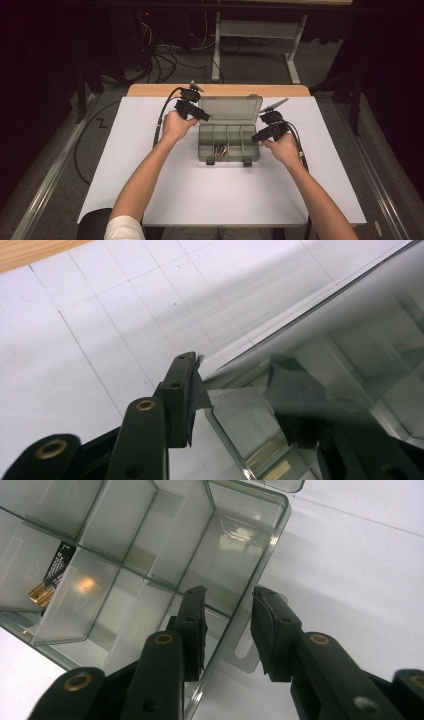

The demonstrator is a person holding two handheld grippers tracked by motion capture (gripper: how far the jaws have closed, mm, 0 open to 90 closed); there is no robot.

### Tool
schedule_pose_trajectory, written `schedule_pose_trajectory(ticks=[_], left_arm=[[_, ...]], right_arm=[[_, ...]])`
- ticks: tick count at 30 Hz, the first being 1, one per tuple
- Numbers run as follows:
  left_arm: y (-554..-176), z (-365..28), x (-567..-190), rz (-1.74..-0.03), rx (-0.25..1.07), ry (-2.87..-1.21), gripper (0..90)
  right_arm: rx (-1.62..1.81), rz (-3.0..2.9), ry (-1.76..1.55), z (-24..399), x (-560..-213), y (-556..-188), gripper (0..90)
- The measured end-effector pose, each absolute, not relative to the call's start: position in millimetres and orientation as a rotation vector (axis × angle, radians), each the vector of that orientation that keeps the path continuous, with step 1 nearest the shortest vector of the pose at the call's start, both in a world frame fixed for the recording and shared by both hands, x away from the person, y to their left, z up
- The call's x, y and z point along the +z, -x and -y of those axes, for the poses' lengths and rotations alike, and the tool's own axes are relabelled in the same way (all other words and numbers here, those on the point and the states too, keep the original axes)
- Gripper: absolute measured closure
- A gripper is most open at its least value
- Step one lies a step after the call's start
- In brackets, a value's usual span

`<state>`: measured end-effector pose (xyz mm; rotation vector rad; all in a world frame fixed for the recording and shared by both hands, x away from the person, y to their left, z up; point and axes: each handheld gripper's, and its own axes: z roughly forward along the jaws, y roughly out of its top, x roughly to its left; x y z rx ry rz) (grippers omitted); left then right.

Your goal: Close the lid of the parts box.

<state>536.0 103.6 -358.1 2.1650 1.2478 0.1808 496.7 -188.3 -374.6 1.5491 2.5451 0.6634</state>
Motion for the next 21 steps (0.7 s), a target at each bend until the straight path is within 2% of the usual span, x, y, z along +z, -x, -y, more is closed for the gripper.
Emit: schedule_pose_trajectory(ticks=[21], left_arm=[[-525, -107, -358, -1.212, 0.190, -2.161, 55.9]], right_arm=[[0.679, -2.545, -1.546, 190, -375, -495, 69.0]])
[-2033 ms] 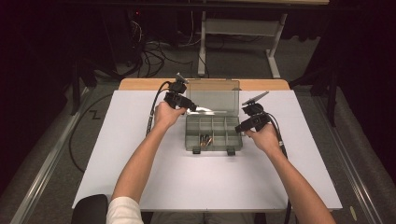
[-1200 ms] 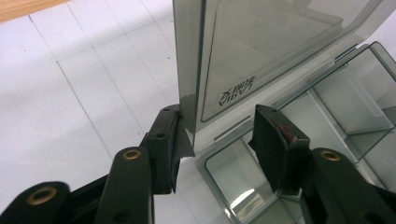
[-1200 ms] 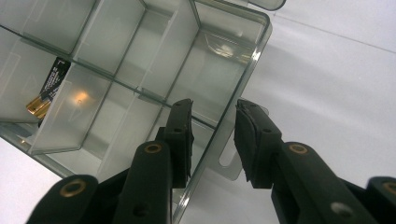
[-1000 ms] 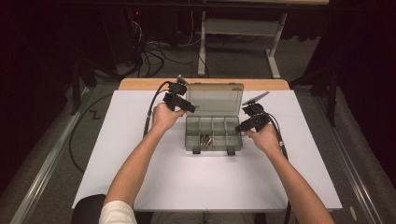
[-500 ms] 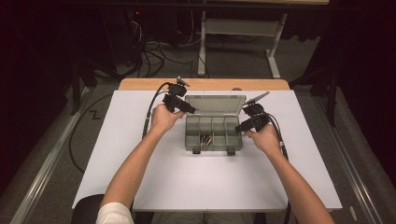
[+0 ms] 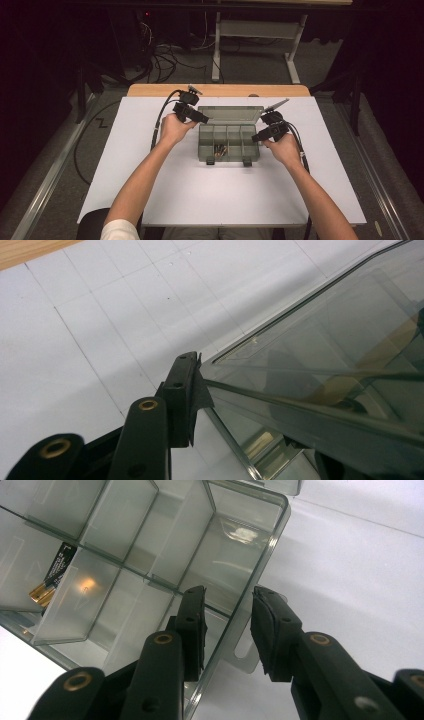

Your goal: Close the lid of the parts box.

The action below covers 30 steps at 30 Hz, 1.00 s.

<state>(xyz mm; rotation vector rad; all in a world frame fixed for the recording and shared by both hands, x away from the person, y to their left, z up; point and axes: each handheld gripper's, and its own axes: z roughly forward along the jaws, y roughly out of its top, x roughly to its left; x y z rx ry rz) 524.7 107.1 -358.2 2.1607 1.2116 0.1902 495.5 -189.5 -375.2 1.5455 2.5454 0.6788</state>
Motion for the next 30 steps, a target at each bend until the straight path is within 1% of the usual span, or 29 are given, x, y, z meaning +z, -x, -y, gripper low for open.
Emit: schedule_pose_trajectory(ticks=[30], left_arm=[[-515.0, -108.9, -351.5, -1.194, 0.217, -2.152, 57.4]], right_arm=[[0.707, -2.546, -1.515, 191.2, -376.2, -494.2, 69.0]])
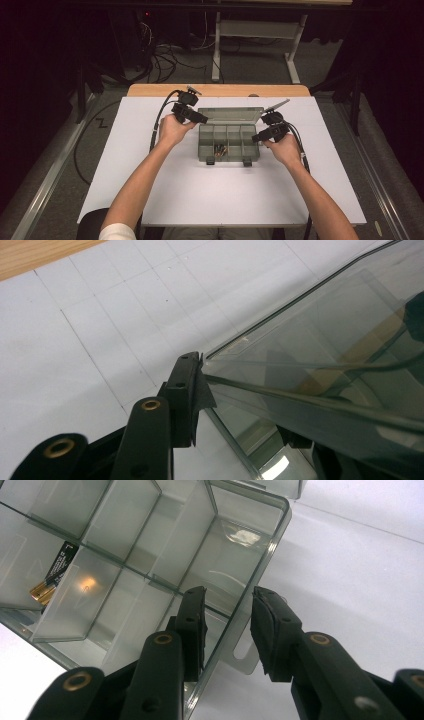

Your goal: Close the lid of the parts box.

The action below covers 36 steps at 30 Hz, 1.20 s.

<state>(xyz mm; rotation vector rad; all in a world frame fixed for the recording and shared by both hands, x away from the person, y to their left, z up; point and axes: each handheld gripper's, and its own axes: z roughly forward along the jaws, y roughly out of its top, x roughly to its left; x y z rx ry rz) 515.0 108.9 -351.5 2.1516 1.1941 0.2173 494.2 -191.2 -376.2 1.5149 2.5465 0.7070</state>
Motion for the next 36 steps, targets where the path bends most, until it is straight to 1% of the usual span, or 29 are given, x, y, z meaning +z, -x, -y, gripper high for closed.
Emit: schedule_pose_trajectory(ticks=[18, 24, 26, 31, 33, 36], left_arm=[[-510, -108, -347, -1.187, 0.238, -2.160, 57.8], [-509, -108, -347, -1.187, 0.240, -2.168, 58.2], [-509, -108, -347, -1.188, 0.243, -2.170, 58.2], [-507, -107, -348, -1.188, 0.247, -2.178, 58.2], [-506, -108, -348, -1.187, 0.246, -2.179, 58.3], [-505, -108, -349, -1.187, 0.241, -2.181, 58.3]], right_arm=[[0.677, -2.577, -1.493, 190, -373, -492, 68.7], [0.712, -2.567, -1.493, 198, -368, -489, 68.7], [0.735, -2.560, -1.503, 202, -365, -489, 70.5], [0.788, -2.523, -1.505, 214, -356, -487, 82.2], [0.799, -2.509, -1.508, 217, -353, -487, 85.5], [0.803, -2.495, -1.511, 220, -350, -487, 87.7]])
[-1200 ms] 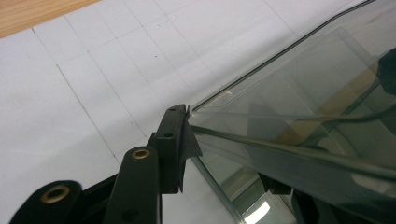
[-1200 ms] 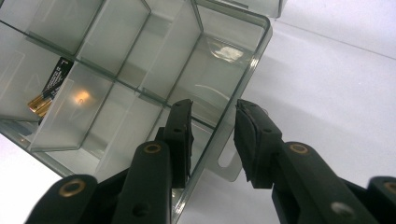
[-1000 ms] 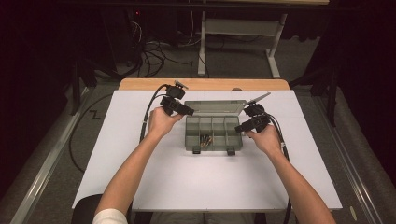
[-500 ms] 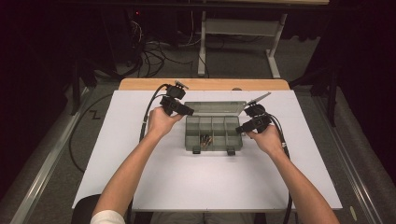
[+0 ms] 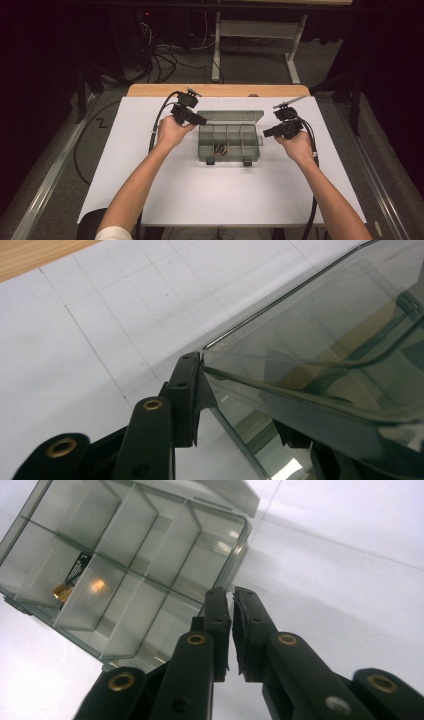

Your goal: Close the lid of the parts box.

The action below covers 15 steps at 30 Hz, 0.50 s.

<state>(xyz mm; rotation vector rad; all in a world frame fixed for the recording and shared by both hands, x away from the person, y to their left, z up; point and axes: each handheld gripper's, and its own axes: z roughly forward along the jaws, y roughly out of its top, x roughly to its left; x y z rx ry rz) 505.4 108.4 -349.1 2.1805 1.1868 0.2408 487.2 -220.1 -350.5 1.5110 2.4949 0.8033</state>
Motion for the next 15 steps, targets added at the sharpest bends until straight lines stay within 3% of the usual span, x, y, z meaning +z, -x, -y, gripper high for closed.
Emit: schedule_pose_trajectory(ticks=[15], left_arm=[[-500.5, -111.3, -355.9, -1.182, 0.231, -2.185, 58.3]], right_arm=[[0.852, -2.410, -1.517, 222.1, -341.3, -492.3, 89.1]])
